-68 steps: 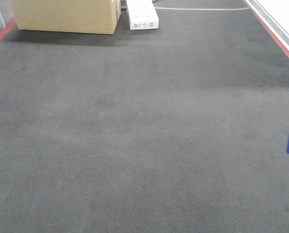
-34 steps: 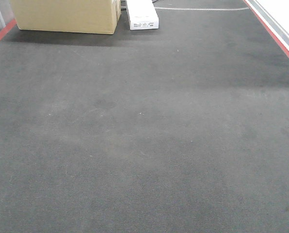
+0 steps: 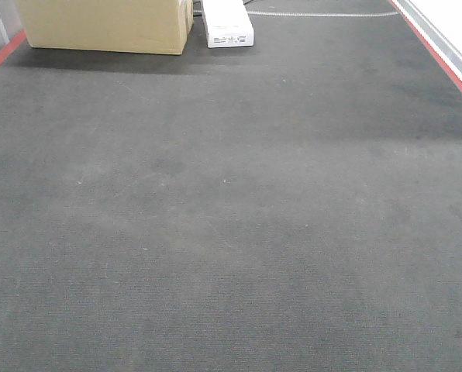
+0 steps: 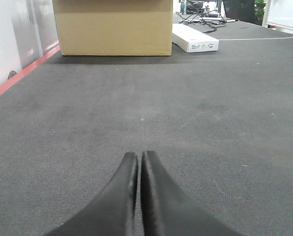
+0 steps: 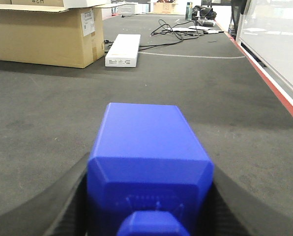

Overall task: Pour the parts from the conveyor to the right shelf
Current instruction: 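Lift the blue block off the conveyor with the right gripper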

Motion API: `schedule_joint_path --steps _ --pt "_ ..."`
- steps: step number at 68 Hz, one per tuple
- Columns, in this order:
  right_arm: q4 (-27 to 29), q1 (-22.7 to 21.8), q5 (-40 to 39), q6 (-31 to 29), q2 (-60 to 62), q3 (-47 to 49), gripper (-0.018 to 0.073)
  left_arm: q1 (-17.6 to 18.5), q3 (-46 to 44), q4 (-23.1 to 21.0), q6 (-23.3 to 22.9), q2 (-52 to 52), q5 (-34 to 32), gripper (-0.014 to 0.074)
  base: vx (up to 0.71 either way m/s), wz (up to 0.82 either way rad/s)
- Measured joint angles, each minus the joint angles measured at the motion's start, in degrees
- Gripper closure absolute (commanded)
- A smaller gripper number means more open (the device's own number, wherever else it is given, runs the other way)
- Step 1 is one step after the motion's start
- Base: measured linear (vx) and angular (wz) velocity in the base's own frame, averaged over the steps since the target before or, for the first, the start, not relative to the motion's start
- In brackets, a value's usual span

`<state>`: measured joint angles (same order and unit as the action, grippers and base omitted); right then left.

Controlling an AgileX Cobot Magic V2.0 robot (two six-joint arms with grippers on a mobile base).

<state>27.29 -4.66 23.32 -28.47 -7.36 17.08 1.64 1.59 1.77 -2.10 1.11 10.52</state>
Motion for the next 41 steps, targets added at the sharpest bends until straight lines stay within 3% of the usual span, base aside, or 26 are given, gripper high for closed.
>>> schedule_joint_path --steps 41 --pt "0.0 0.0 0.02 0.0 0.0 0.0 0.0565 0.0 0.0 0.0 0.0 0.0 0.0 0.0603 -0.02 -0.01"
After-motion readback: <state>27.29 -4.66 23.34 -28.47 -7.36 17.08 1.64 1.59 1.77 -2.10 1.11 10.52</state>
